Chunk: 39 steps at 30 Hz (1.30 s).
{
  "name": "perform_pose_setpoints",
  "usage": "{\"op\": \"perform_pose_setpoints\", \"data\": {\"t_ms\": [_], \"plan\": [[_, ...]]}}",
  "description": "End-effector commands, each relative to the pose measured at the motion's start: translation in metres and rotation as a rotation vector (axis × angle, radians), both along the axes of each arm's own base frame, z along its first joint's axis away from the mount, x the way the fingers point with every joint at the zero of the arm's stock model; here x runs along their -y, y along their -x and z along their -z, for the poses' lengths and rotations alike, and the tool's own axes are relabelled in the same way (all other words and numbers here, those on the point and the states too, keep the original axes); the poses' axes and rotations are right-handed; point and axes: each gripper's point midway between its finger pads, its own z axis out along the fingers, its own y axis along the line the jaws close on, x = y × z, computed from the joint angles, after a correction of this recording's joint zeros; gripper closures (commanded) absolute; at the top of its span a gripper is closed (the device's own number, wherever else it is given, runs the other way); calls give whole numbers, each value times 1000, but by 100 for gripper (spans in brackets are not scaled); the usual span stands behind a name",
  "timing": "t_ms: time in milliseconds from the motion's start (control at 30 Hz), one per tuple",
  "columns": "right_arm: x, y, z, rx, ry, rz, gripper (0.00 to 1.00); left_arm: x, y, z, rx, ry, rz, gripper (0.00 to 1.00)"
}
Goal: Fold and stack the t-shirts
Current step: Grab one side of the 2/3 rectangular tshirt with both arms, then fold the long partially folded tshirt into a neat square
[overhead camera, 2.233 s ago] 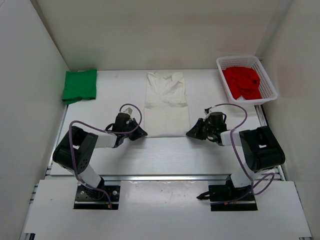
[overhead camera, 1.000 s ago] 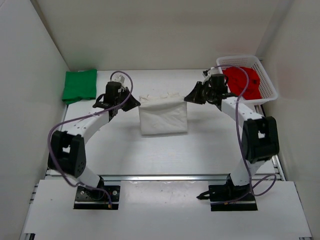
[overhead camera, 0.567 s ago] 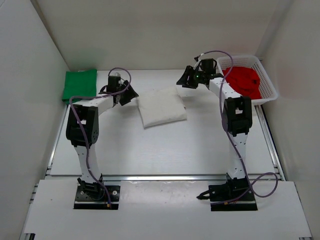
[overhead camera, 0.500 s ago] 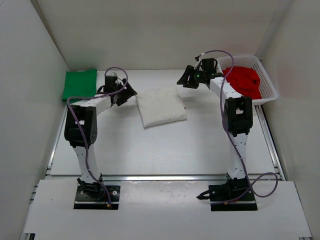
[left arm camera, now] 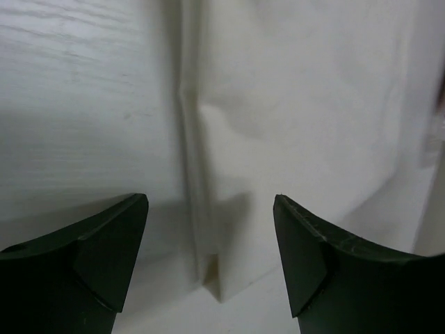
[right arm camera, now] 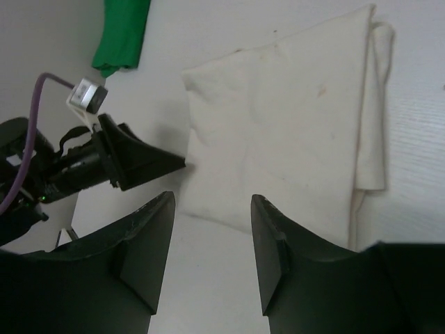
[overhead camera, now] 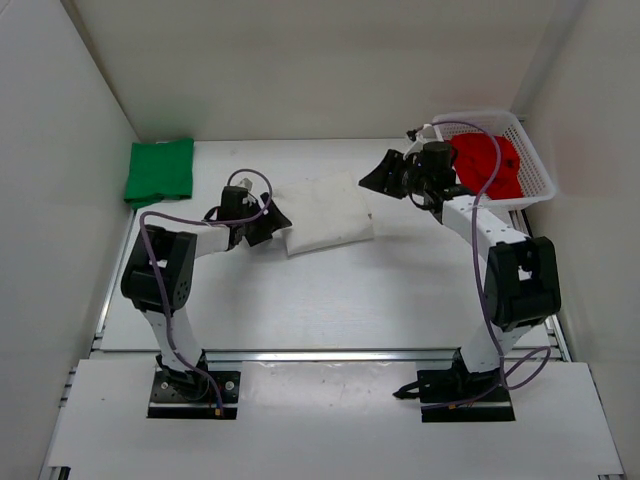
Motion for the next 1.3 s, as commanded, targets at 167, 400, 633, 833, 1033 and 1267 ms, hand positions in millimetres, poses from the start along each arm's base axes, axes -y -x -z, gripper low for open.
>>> {"op": "perform_pose_setpoints", "data": {"t_ms": [167,400,633,833,1033,1267], "plan": [[-8,41,-6,83,-83,-17,53,29,-13,23,-24,43,43,27],[-19,80,16,51,-85,-92,56,59,-39,32,8,73,66,76],[-17,117,50,4,-74,-81,58,69,-94,-34,157,98,42,100],[-6,156,82,-62,-76,-79,59,35,-156,-137,305,80,13,100],[-4,166,84,-66,-75,-100,60,-98,-193,-234,440,47,-192,100],[-10,171,77,-52,-89,-139,59,-276,-155,-185,378,99,-595,82]]}}
